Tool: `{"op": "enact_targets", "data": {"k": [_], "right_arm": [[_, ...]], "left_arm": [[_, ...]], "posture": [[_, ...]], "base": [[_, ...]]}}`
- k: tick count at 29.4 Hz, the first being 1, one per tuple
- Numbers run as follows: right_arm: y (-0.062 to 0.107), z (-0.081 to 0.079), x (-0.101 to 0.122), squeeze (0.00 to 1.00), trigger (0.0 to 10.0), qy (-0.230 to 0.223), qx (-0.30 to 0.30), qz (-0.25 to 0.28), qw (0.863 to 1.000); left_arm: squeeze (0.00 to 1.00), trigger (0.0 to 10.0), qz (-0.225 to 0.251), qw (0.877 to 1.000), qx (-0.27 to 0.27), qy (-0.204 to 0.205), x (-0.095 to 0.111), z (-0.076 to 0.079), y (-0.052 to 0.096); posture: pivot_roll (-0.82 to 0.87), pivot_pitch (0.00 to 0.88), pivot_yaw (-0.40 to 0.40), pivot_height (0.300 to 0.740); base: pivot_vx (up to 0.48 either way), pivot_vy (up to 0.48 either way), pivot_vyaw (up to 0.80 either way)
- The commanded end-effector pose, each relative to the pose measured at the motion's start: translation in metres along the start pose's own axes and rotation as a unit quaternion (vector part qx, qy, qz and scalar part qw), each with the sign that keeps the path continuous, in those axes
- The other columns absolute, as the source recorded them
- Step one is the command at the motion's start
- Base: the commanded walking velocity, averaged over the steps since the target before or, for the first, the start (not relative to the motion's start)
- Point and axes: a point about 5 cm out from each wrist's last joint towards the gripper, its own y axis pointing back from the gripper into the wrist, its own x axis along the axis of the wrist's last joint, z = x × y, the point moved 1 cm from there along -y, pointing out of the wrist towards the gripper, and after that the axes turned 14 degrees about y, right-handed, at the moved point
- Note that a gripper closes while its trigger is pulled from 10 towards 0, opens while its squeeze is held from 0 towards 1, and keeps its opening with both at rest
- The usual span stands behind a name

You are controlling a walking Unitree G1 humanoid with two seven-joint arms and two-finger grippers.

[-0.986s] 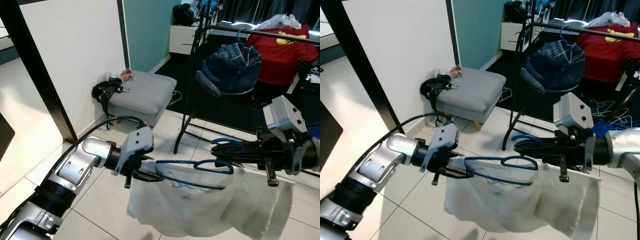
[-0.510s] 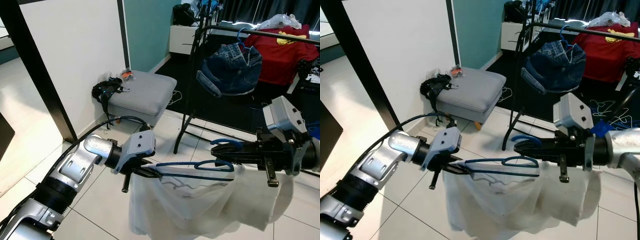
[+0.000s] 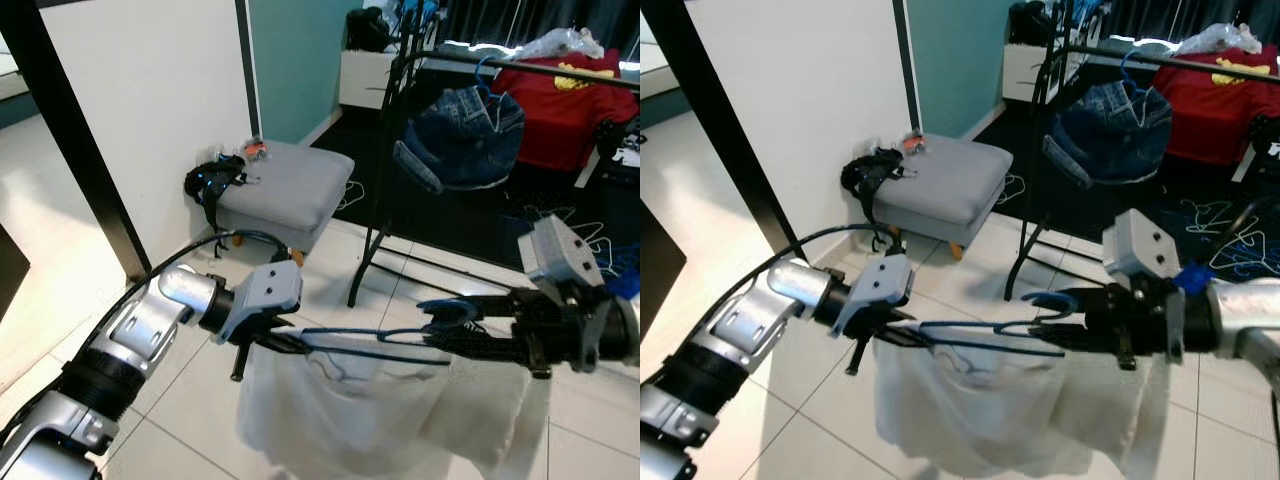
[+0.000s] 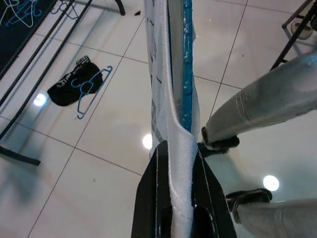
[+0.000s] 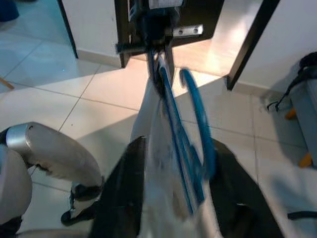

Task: Hang hanger

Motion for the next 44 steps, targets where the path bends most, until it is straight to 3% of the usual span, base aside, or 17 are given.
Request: {"op": "enact_targets", "data": {"k": [1, 9, 15, 16, 17, 18, 19, 20, 28, 33, 44], "right_arm": [[0.009, -0.002, 0.001, 1.00, 10.0, 0.005, 0.002, -0.010, 1.000], [0.027, -0.016, -0.014, 1.00, 10.0, -0.014, 0.024, -0.072, 0.997], [0.027, -0.016, -0.013, 1.00, 10.0, -0.008, 0.022, -0.069, 0.997], [0.026, -0.016, -0.011, 0.90, 10.0, -0.004, 0.020, -0.065, 0.998], [0.026, -0.016, -0.011, 0.90, 10.0, -0.004, 0.020, -0.065, 0.998], [0.026, -0.016, -0.009, 0.56, 10.0, 0.001, 0.019, -0.060, 0.998], [0.026, -0.016, -0.009, 0.56, 10.0, 0.001, 0.019, -0.060, 0.998], [0.026, -0.015, -0.008, 0.00, 10.0, 0.004, 0.019, -0.057, 0.998], [0.031, -0.009, 0.012, 0.00, 10.0, 0.021, 0.008, 0.001, 1.000], [0.034, -0.014, -0.002, 0.00, 10.0, 0.015, 0.022, -0.046, 0.999], [0.027, -0.024, -0.011, 0.00, 10.0, -0.004, 0.057, -0.069, 0.996]], "left_arm": [[0.00, 0.0, 0.008, 1.000, 0.013, -0.014, 0.007, -0.006, 0.017], [0.00, 0.0, 0.009, 1.000, -0.011, -0.028, 0.011, -0.004, 0.032], [0.00, 0.0, 0.011, 0.999, -0.029, -0.042, 0.014, 0.000, 0.034], [0.00, 0.0, 0.009, 0.998, -0.036, -0.046, 0.015, 0.002, 0.034], [0.00, 0.0, 0.009, 0.998, -0.036, -0.046, 0.015, 0.002, 0.034], [0.00, 0.0, 0.007, 0.998, -0.043, -0.050, 0.014, 0.003, 0.034], [0.00, 0.0, 0.007, 0.998, -0.043, -0.050, 0.014, 0.003, 0.034], [0.00, 0.0, 0.006, 0.997, -0.049, -0.053, 0.015, 0.004, 0.034], [0.00, 0.0, -0.003, 0.996, -0.062, -0.061, 0.012, 0.008, 0.035], [0.00, 0.0, 0.017, 0.995, -0.066, -0.068, 0.020, 0.009, 0.038], [0.00, 0.0, 0.070, 0.990, -0.095, -0.081, 0.038, 0.016, 0.038]], "posture": [[-0.04, 0.026, 0.033, 0.740], [-0.04, 0.024, 0.032, 0.740], [-0.04, 0.023, 0.033, 0.740], [-0.04, 0.026, 0.034, 0.740], [-0.04, 0.026, 0.034, 0.740], [-0.04, 0.025, 0.033, 0.740], [-0.04, 0.025, 0.033, 0.740], [-0.04, 0.026, 0.033, 0.740], [-0.03, 0.029, 0.027, 0.740], [-0.04, 0.030, 0.023, 0.740], [-0.04, 0.030, 0.021, 0.740]], "base": [[0.000, 0.000, 0.00], [0.000, 0.000, 0.00], [0.000, 0.000, 0.00], [0.000, 0.000, 0.00], [0.000, 0.000, 0.00], [0.000, 0.000, 0.00], [0.000, 0.000, 0.00], [0.000, 0.000, 0.00], [0.000, 0.000, 0.00], [0.000, 0.000, 0.00], [0.000, 0.000, 0.00]]}}
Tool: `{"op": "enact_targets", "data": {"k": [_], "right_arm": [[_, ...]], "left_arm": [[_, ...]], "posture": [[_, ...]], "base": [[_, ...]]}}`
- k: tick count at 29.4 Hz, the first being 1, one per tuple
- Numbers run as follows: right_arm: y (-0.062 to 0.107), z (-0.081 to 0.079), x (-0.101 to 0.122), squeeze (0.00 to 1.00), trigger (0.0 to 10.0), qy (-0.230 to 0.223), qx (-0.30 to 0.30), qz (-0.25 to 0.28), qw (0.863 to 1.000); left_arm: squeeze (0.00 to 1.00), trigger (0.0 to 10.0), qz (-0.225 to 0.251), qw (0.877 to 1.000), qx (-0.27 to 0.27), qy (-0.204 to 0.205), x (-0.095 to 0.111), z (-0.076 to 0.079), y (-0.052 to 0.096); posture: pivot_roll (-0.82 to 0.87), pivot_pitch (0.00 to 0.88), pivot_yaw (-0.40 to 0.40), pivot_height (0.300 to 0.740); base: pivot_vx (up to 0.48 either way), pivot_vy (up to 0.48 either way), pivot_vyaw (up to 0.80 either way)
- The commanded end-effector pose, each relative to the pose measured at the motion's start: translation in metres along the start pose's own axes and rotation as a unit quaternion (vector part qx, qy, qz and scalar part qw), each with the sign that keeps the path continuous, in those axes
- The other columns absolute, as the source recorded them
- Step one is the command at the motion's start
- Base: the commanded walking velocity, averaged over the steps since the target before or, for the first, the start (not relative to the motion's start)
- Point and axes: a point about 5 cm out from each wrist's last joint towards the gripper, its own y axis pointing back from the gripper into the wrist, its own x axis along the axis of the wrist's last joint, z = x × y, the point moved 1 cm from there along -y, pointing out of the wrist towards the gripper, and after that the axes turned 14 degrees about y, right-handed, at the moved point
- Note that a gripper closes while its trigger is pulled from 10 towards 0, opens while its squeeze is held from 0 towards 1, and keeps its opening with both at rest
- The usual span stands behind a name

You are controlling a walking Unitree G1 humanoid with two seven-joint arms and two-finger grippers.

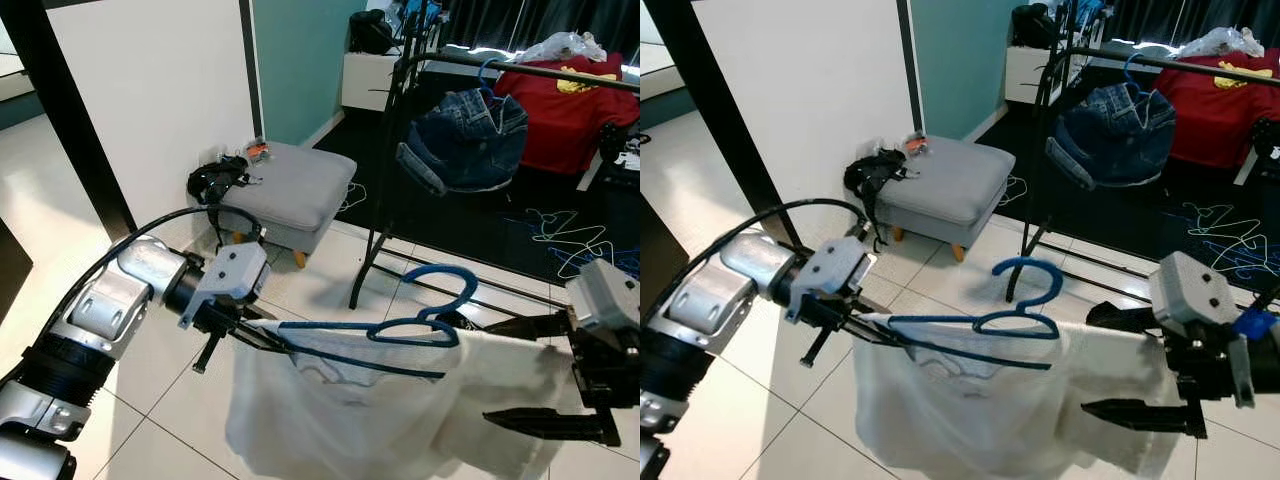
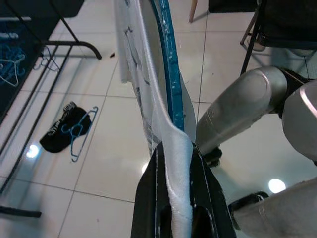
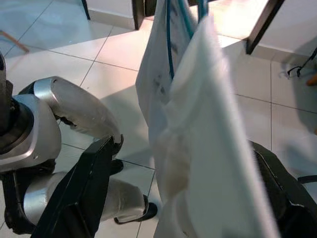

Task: Hang hanger

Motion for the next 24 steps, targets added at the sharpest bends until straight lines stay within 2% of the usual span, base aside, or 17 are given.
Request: {"op": "enact_targets", "data": {"k": [1, 4, 5, 6, 7, 8, 9, 17, 20, 24], "right_arm": [[-0.003, -0.001, 0.002, 0.00, 10.0, 0.007, 0.011, -0.005, 1.000], [-0.002, 0.000, 0.002, 0.00, 10.0, 0.008, 0.008, -0.004, 1.000], [-0.002, 0.001, 0.003, 0.00, 8.7, 0.008, 0.006, -0.001, 1.000], [-0.002, 0.001, 0.003, 0.00, 8.7, 0.008, 0.006, -0.001, 1.000], [-0.002, 0.001, 0.003, 0.00, 3.6, 0.009, 0.006, 0.000, 1.000], [-0.002, 0.001, 0.003, 0.00, 3.6, 0.009, 0.006, 0.000, 1.000], [-0.002, 0.001, 0.003, 0.00, 0.0, 0.010, 0.006, 0.001, 1.000], [0.001, 0.002, 0.011, 0.00, 0.0, 0.014, 0.003, 0.029, 0.999], [0.004, 0.001, 0.025, 0.00, 0.0, 0.011, 0.014, 0.073, 0.997], [0.006, -0.001, 0.023, 0.00, 0.0, 0.008, 0.016, 0.067, 0.998]], "left_arm": [[0.00, 0.0, 0.016, 1.000, -0.008, -0.011, 0.007, 0.003, 0.002], [0.00, 0.0, 0.018, 1.000, -0.015, -0.014, 0.009, 0.005, 0.002], [0.00, 0.0, 0.018, 1.000, -0.017, -0.016, 0.009, 0.005, 0.002], [0.00, 0.0, 0.018, 1.000, -0.017, -0.016, 0.009, 0.005, 0.002], [0.00, 0.0, 0.017, 1.000, -0.017, -0.016, 0.009, 0.005, 0.002], [0.00, 0.0, 0.017, 1.000, -0.017, -0.016, 0.009, 0.005, 0.002], [0.00, 0.0, 0.016, 1.000, -0.016, -0.017, 0.009, 0.005, 0.002], [0.00, 0.0, -0.006, 1.000, -0.010, -0.015, 0.003, 0.004, 0.003], [0.00, 0.0, -0.023, 1.000, -0.001, -0.009, -0.005, 0.001, 0.005], [0.00, 0.0, -0.025, 1.000, 0.009, -0.007, -0.007, -0.001, 0.006]], "posture": [[-0.04, 0.030, 0.021, 0.740], [-0.04, 0.029, 0.021, 0.740], [-0.04, 0.028, 0.020, 0.740], [-0.04, 0.028, 0.020, 0.740], [-0.04, 0.028, 0.020, 0.740], [-0.04, 0.028, 0.020, 0.740], [-0.04, 0.028, 0.020, 0.740], [-0.04, 0.030, 0.021, 0.740], [-0.04, 0.035, 0.022, 0.740], [-0.04, 0.037, 0.023, 0.740]], "base": [[0.000, 0.000, 0.00], [0.000, 0.000, 0.00], [0.000, 0.000, 0.00], [0.000, 0.000, 0.00], [0.000, 0.000, 0.00], [0.000, 0.000, 0.00], [0.000, 0.000, 0.00], [0.000, 0.000, 0.00], [0.000, 0.000, 0.00], [0.000, 0.000, 0.00]]}}
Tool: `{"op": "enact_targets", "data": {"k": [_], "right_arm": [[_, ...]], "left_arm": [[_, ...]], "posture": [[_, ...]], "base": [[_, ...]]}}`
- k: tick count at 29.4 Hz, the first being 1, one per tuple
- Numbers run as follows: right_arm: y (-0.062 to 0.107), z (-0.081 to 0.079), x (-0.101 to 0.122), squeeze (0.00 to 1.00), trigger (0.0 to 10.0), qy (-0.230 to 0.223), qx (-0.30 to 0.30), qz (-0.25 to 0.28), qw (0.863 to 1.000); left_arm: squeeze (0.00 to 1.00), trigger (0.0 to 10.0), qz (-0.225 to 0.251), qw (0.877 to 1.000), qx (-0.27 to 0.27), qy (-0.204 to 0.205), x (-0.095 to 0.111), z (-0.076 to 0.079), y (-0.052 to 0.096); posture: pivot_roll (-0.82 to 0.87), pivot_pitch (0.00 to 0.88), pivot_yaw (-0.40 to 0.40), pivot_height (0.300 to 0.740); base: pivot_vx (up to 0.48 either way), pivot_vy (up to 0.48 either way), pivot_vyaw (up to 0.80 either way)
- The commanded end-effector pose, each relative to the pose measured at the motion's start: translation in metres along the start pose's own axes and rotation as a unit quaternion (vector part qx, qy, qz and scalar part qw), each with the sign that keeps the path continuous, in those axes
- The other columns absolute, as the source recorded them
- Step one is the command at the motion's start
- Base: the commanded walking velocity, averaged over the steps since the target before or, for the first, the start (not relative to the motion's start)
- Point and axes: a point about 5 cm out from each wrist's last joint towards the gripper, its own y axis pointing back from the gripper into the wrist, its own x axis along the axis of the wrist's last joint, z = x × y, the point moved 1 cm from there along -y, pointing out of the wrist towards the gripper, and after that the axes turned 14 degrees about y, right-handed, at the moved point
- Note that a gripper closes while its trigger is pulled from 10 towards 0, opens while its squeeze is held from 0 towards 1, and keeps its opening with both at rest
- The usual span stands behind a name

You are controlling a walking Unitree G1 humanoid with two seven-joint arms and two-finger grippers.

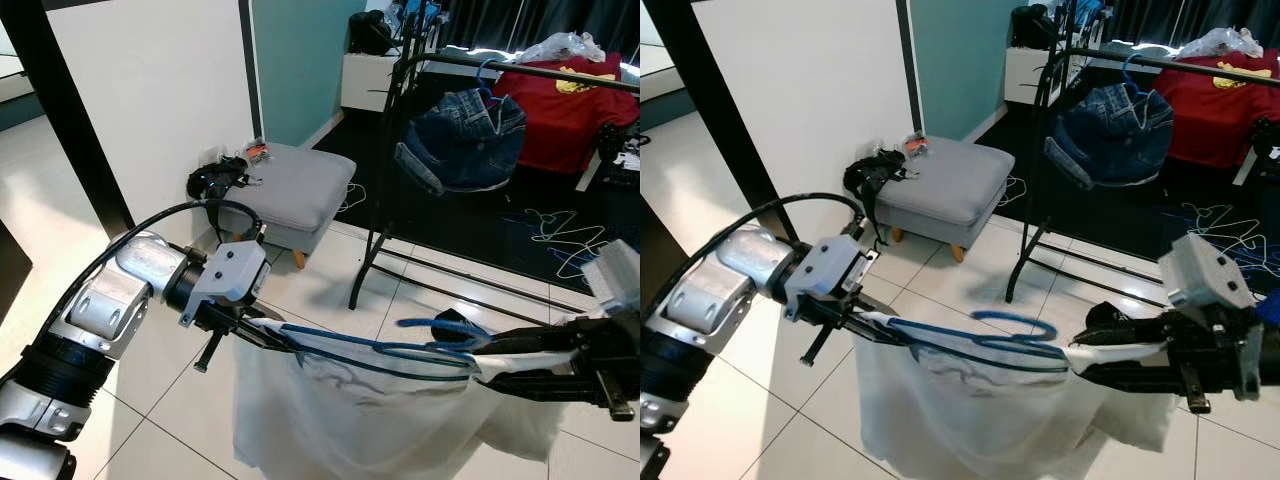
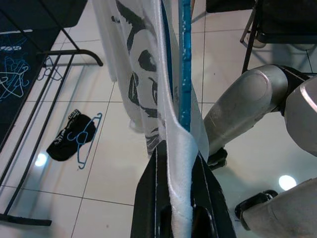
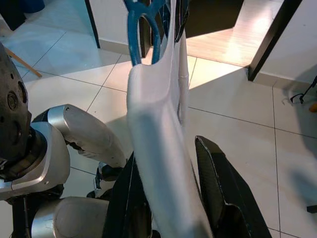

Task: Hang hanger

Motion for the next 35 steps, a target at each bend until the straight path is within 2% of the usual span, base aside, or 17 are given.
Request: {"op": "enact_targets", "data": {"k": [1, 3, 4, 9, 10, 12, 13, 14, 15, 19, 24, 25, 30, 31, 33, 34, 35], "right_arm": [[0.002, -0.003, 0.003, 0.00, 0.0, 0.006, 0.014, 0.000, 1.000], [0.002, -0.003, 0.003, 0.00, 0.0, 0.006, 0.014, 0.000, 1.000], [0.001, -0.004, -0.007, 0.00, 0.0, 0.002, 0.012, -0.034, 0.999], [-0.002, -0.006, -0.018, 0.00, 0.0, -0.001, 0.013, -0.066, 0.998], [-0.004, -0.006, -0.018, 0.00, 10.0, -0.008, 0.009, -0.061, 0.998], [-0.004, -0.005, -0.017, 0.00, 10.0, -0.014, 0.006, -0.056, 0.998], [-0.004, -0.004, -0.015, 0.65, 10.0, -0.019, 0.002, -0.046, 0.999], [-0.004, -0.004, -0.015, 0.65, 10.0, -0.019, 0.002, -0.046, 0.999], [-0.004, -0.003, -0.013, 1.00, 10.0, -0.022, 0.000, -0.039, 0.999], [-0.003, 0.001, 0.001, 1.00, 10.0, 0.007, -0.013, -0.005, 1.000], [-0.002, 0.002, 0.006, 1.00, 10.0, 0.012, -0.019, 0.012, 1.000], [0.002, 0.005, 0.012, 0.89, 10.0, 0.017, -0.023, 0.028, 0.999], [0.007, 0.010, 0.023, 0.88, 10.0, 0.033, -0.033, 0.050, 0.998], [0.008, 0.012, 0.022, 0.60, 10.0, 0.038, -0.041, 0.044, 0.997], [0.008, 0.012, 0.022, 0.60, 10.0, 0.038, -0.041, 0.044, 0.997], [0.008, 0.013, 0.020, 0.39, 10.0, 0.040, -0.048, 0.037, 0.997], [0.009, 0.016, 0.016, 0.00, 10.0, 0.041, -0.062, 0.019, 0.997]], "left_arm": [[0.00, 0.0, -0.019, 1.000, 0.014, 0.017, -0.008, -0.002, 0.007], [0.00, 0.0, -0.019, 1.000, 0.014, 0.017, -0.008, -0.002, 0.007], [0.00, 0.0, -0.023, 0.999, 0.028, 0.016, -0.008, -0.006, 0.009], [0.00, 0.0, -0.032, 0.999, 0.039, 0.015, -0.011, -0.009, 0.011], [0.00, 0.0, -0.032, 0.999, 0.040, 0.015, -0.011, -0.010, 0.011], [0.00, 0.0, -0.032, 0.999, 0.040, 0.014, -0.011, -0.010, 0.011], [0.00, 0.0, -0.032, 0.999, 0.041, 0.013, -0.011, -0.010, 0.012], [0.00, 0.0, -0.032, 0.999, 0.041, 0.013, -0.011, -0.010, 0.012], [0.00, 0.0, -0.033, 0.999, 0.042, 0.012, -0.011, -0.011, 0.012], [0.00, 0.2, -0.034, 0.999, 0.040, 0.010, -0.011, -0.012, 0.012], [0.00, 0.2, -0.035, 0.999, 0.040, 0.010, -0.011, -0.012, 0.012], [0.00, 0.6, -0.036, 0.999, 0.038, 0.010, -0.012, -0.012, 0.012], [0.00, 0.7, -0.039, 0.999, 0.034, 0.012, -0.014, -0.012, 0.010], [0.00, 0.7, -0.041, 0.999, 0.033, 0.013, -0.015, -0.012, 0.009], [0.00, 0.7, -0.041, 0.999, 0.033, 0.013, -0.015, -0.012, 0.009], [0.00, 0.8, -0.043, 0.998, 0.031, 0.013, -0.016, -0.011, 0.008], [0.00, 0.8, -0.045, 0.998, 0.030, 0.014, -0.017, -0.011, 0.008]], "posture": [[-0.04, 0.037, 0.023, 0.740], [-0.04, 0.037, 0.023, 0.740], [-0.05, 0.038, 0.023, 0.740], [-0.04, 0.038, 0.024, 0.740], [-0.04, 0.042, 0.027, 0.740], [-0.04, 0.041, 0.027, 0.740], [-0.04, 0.040, 0.028, 0.740], [-0.04, 0.040, 0.028, 0.740], [-0.04, 0.041, 0.028, 0.740], [-0.04, 0.041, 0.030, 0.740], [-0.04, 0.041, 0.030, 0.740], [-0.05, 0.043, 0.031, 0.740], [-0.05, 0.043, 0.032, 0.740], [-0.05, 0.045, 0.031, 0.740], [-0.05, 0.045, 0.031, 0.740], [-0.05, 0.045, 0.031, 0.740], [-0.04, 0.046, 0.030, 0.740]], "base": [[0.000, 0.000, 0.00], [0.000, 0.000, 0.00], [0.000, 0.000, 0.00], [0.000, 0.000, 0.00], [0.000, 0.000, 0.00], [0.000, 0.000, 0.00], [0.000, 0.000, 0.00], [0.000, 0.000, 0.00], [0.000, 0.000, 0.00], [0.000, 0.000, 0.00], [0.000, 0.000, 0.00], [0.000, 0.000, 0.00], [0.000, 0.000, 0.00], [0.000, 0.000, 0.00], [0.000, 0.000, 0.00], [0.000, 0.000, 0.00], [0.000, 0.000, 0.00]]}}
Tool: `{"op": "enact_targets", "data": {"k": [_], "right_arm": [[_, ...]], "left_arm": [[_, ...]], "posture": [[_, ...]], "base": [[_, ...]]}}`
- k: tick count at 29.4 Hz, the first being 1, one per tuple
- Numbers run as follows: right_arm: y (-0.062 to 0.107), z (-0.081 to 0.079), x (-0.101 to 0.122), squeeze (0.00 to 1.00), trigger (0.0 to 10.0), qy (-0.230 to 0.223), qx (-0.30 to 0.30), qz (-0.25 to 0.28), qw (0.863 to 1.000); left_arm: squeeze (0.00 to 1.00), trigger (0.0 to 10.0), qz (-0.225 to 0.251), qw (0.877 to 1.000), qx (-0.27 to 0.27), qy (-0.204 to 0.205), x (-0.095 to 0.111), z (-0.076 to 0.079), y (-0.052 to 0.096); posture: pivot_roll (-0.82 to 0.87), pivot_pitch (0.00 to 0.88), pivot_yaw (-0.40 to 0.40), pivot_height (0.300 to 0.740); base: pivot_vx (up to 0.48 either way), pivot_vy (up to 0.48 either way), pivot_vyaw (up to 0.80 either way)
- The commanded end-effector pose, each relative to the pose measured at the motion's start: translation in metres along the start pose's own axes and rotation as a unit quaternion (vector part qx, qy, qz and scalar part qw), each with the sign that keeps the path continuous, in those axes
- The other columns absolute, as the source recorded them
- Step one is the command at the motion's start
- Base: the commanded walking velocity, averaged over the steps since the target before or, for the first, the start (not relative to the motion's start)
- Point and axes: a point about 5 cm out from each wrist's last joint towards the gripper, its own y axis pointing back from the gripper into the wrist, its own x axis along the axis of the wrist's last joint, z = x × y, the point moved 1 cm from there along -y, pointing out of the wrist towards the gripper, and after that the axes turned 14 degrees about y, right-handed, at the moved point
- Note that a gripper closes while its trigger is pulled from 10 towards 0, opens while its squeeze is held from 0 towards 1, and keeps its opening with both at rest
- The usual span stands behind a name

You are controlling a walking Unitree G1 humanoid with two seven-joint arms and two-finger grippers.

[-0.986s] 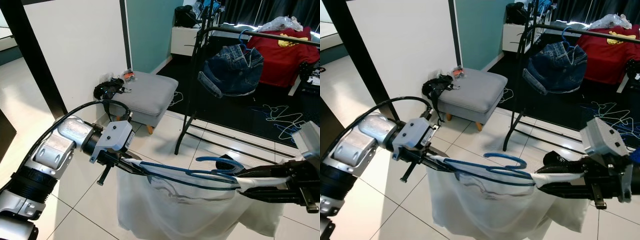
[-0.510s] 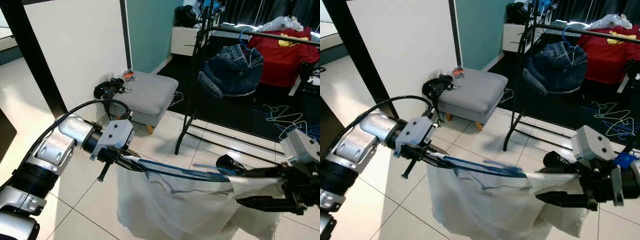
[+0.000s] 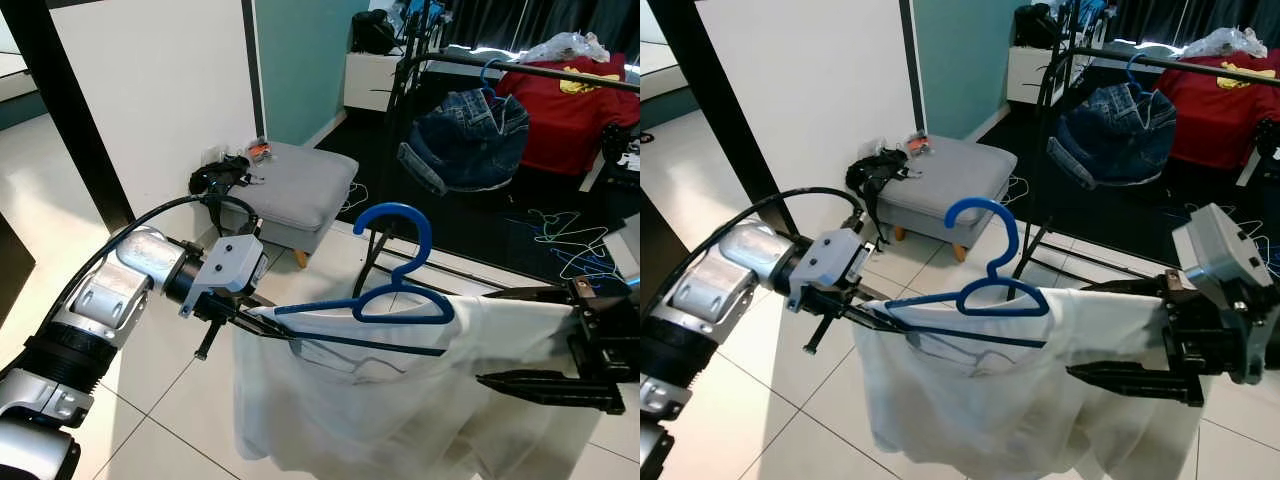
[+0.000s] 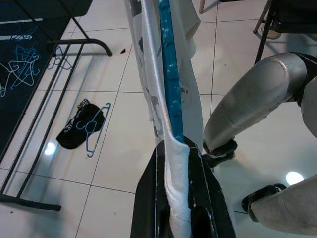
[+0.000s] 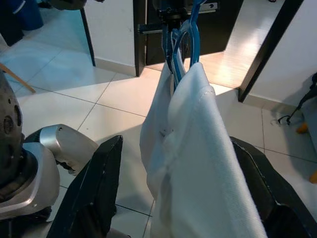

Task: Hang hanger

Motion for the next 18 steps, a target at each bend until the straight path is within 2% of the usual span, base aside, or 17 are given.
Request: {"op": "enact_targets", "data": {"k": [1, 4, 5, 6, 9, 13, 18], "right_arm": [[0.007, 0.005, 0.002, 0.00, 10.0, 0.019, -0.026, -0.011, 0.999], [0.016, 0.017, -0.014, 0.00, 10.0, 0.007, -0.092, -0.044, 0.995], [0.016, 0.017, -0.014, 0.00, 10.0, 0.007, -0.092, -0.044, 0.995], [0.017, 0.017, -0.016, 1.00, 10.0, -0.014, -0.099, -0.030, 0.995], [0.016, 0.013, -0.016, 1.00, 10.0, -0.037, -0.094, -0.001, 0.995], [0.016, 0.011, -0.002, 1.00, 10.0, -0.043, -0.099, 0.077, 0.991], [0.019, 0.014, 0.002, 1.00, 10.0, -0.038, -0.111, 0.089, 0.989]], "left_arm": [[0.00, 0.8, -0.027, 0.999, 0.002, 0.016, -0.010, 0.000, 0.003], [0.00, 0.9, -0.034, 0.999, 0.011, 0.019, -0.013, -0.001, 0.006], [0.00, 0.9, -0.034, 0.999, 0.011, 0.019, -0.013, -0.001, 0.006], [0.00, 0.9, -0.032, 0.999, 0.014, 0.020, -0.013, -0.001, 0.007], [0.00, 0.9, -0.030, 0.999, 0.016, 0.021, -0.013, -0.001, 0.007], [0.00, 0.8, -0.030, 0.999, 0.016, 0.022, -0.014, -0.002, 0.007], [0.00, 0.8, -0.031, 0.999, 0.014, 0.022, -0.015, -0.001, 0.006]], "posture": [[-0.04, 0.046, 0.030, 0.740], [-0.04, 0.052, 0.026, 0.740], [-0.04, 0.052, 0.026, 0.740], [-0.04, 0.053, 0.026, 0.740], [-0.04, 0.051, 0.027, 0.740], [-0.04, 0.054, 0.028, 0.740], [-0.04, 0.053, 0.028, 0.740]], "base": [[0.000, 0.000, 0.00], [0.000, 0.000, 0.00], [0.000, 0.000, 0.00], [0.000, 0.000, 0.00], [0.000, 0.000, 0.00], [0.000, 0.000, 0.00], [0.000, 0.000, 0.00]]}}
